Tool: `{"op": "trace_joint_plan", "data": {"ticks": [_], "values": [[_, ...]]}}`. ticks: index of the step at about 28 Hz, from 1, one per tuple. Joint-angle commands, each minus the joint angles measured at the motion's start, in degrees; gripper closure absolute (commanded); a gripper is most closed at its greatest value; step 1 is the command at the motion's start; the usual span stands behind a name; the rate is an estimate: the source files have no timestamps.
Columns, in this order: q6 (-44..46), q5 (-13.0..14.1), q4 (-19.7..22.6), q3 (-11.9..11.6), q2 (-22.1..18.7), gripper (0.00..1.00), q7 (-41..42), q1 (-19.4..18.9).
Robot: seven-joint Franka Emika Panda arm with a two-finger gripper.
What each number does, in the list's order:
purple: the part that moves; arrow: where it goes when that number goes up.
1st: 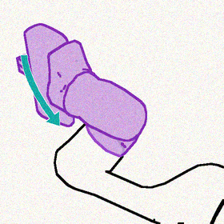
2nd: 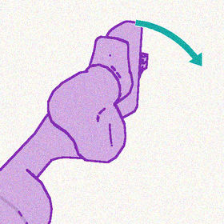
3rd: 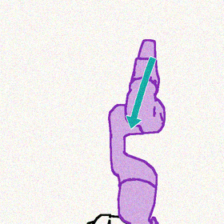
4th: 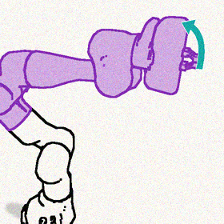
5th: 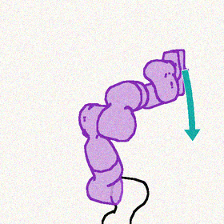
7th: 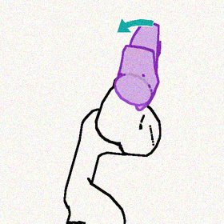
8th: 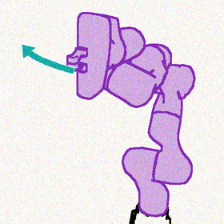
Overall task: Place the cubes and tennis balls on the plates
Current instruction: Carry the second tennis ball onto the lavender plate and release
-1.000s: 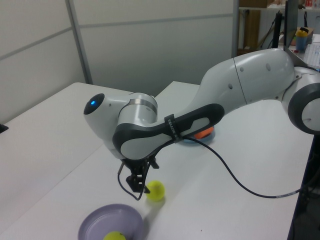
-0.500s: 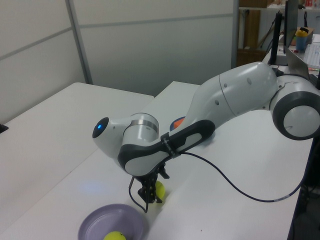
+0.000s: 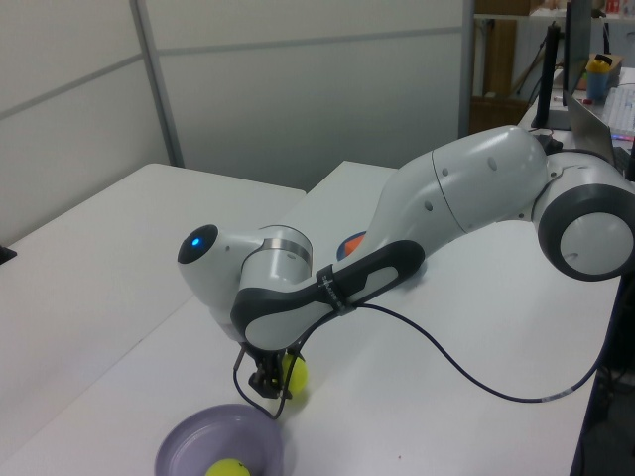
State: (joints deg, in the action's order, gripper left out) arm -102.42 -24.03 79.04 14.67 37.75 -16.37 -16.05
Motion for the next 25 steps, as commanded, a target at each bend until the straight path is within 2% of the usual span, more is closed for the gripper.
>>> {"op": "trace_joint_plan", "data": {"ticks": [1, 4, 7, 10, 11, 12, 13, 14, 16, 20, 25], "values": [[-0.58, -0.41, -2.13, 0.36, -2.07, 0.99, 0.29, -0.82], [-0.76, -0.67, -2.22, 2.46, -2.51, 0.98, 0.20, -1.96], [-0.76, -0.67, -2.13, 2.82, -2.42, 0.95, 0.20, -2.93], [-0.85, -0.85, -1.78, 2.82, -2.07, 0.76, -0.41, -5.39], [-1.02, -0.85, -1.78, 2.82, -1.81, 0.65, -0.93, -5.57], [-1.55, -0.85, -1.78, 2.82, -1.46, 0.45, -1.81, -5.83], [-2.33, -0.93, -1.70, 2.73, -1.19, 0.20, -2.86, -6.18], [-3.12, -1.11, -1.52, 2.73, -0.93, 0.00, -3.92, -6.62], [-4.45, -2.07, -0.64, 2.73, -0.93, 0.00, -5.16, -7.06], [-4.45, -1.73, -0.90, 2.73, -1.10, 0.00, -5.51, -6.98], [-4.01, -0.59, -1.08, 2.56, -3.91, 0.00, -4.98, -6.36]]}}
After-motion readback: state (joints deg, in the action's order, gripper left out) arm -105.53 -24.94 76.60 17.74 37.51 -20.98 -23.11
